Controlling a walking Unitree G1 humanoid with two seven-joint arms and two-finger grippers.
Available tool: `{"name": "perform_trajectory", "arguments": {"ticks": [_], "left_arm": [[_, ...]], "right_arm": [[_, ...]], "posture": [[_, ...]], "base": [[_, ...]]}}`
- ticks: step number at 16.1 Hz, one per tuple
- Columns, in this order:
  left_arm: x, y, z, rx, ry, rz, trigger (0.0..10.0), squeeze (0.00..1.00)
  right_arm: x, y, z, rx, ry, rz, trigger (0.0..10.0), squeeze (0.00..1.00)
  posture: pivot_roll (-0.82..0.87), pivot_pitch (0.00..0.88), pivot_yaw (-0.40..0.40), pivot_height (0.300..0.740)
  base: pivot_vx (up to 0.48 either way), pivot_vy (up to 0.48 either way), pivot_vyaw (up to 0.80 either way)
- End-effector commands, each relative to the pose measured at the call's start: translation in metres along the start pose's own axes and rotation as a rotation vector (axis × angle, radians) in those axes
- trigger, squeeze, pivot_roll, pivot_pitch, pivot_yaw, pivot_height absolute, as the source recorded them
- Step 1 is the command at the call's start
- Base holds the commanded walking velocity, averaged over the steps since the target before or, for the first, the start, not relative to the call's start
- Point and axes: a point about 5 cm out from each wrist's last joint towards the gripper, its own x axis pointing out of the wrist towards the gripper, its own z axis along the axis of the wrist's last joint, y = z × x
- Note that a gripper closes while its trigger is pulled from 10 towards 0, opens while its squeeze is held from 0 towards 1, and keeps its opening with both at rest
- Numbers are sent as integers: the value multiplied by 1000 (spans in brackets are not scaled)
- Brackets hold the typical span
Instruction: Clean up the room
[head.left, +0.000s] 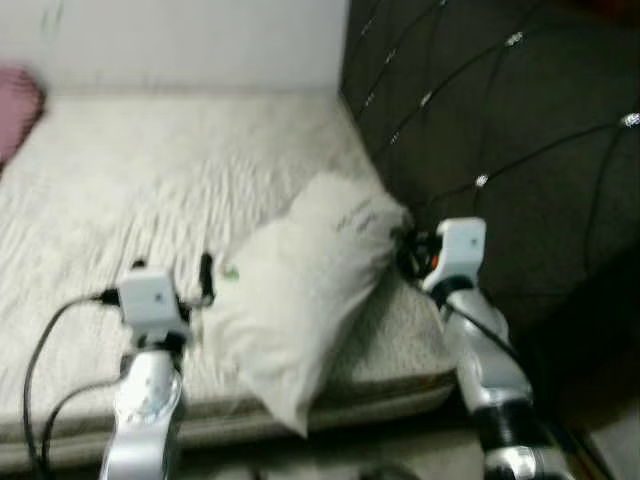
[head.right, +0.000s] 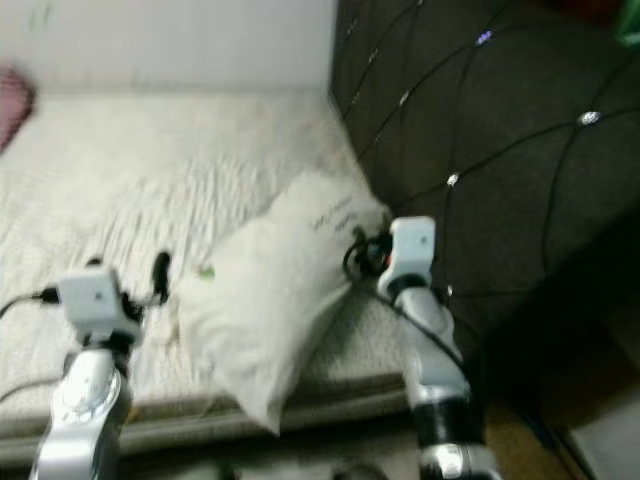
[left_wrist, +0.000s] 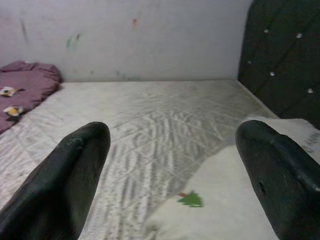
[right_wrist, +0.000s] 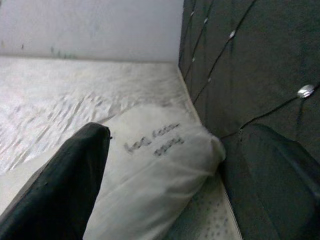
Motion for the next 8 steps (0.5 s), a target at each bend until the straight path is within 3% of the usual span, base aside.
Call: {"name": "perform_trajectory", "arguments": {"ticks": [1,5,8], "left_arm": [[-1,4,-1,-3,12,30,10000,0],[-2,8,-3,-3,24,37,10000,0],[-2,8,-4,3,30,37,10000,0]], "right_arm": [[2,0,5,-3,-15,7,10000,0],[1,3,4,5,-12,24,10000,0],[0,3,2,7,-6,25,10000,0]], "posture": [[-17,0,-35,740],[-16,0,-35,740],[-15,0,-37,711]], "base": [[0,0,0],[0,0,0],[0,0,0]]}}
